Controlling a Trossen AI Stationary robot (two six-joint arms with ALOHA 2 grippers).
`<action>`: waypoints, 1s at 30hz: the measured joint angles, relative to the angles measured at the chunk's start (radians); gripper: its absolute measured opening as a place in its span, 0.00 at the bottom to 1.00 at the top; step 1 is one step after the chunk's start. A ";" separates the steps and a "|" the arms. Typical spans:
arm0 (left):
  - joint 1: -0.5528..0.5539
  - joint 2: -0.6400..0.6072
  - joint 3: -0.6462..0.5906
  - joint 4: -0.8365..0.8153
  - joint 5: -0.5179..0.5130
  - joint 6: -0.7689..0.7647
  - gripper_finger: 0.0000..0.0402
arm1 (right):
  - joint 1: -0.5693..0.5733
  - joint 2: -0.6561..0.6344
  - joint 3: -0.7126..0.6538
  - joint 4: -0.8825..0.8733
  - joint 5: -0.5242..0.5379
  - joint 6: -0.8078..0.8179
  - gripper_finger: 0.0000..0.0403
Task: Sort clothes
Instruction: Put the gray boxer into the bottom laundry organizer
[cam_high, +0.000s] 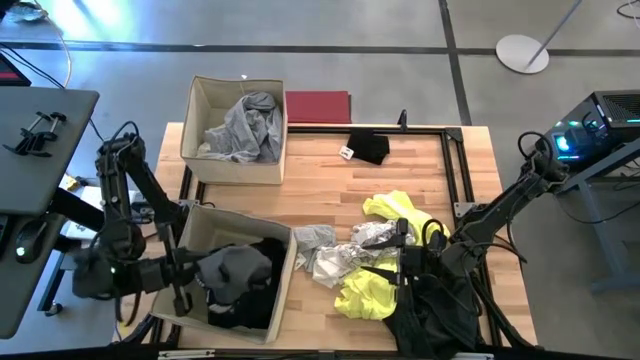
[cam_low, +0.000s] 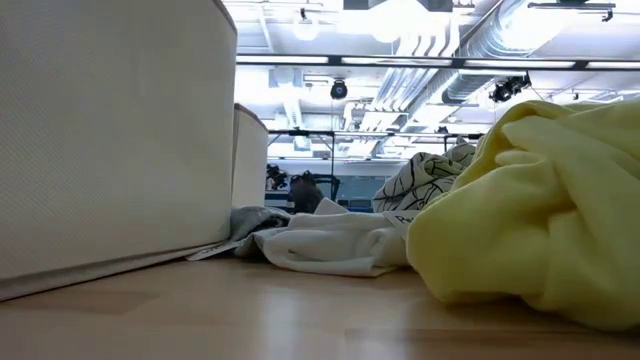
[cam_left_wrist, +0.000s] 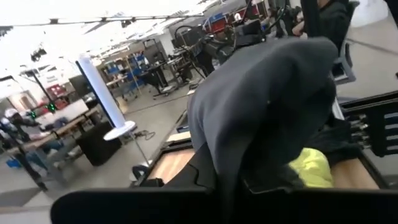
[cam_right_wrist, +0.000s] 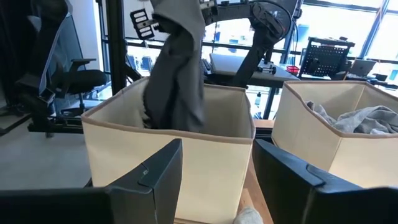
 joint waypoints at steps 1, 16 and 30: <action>0.000 -0.007 0.000 -0.062 0.002 -0.077 0.00 | 0.000 0.000 0.000 0.000 0.000 0.000 0.46; 0.319 -0.010 -0.001 -1.039 0.910 -1.367 0.00 | 0.000 0.000 0.000 0.000 -0.003 0.000 0.46; 0.583 0.333 -0.001 -1.051 1.559 -1.392 0.00 | 0.000 0.000 0.000 -0.004 -0.003 0.000 0.46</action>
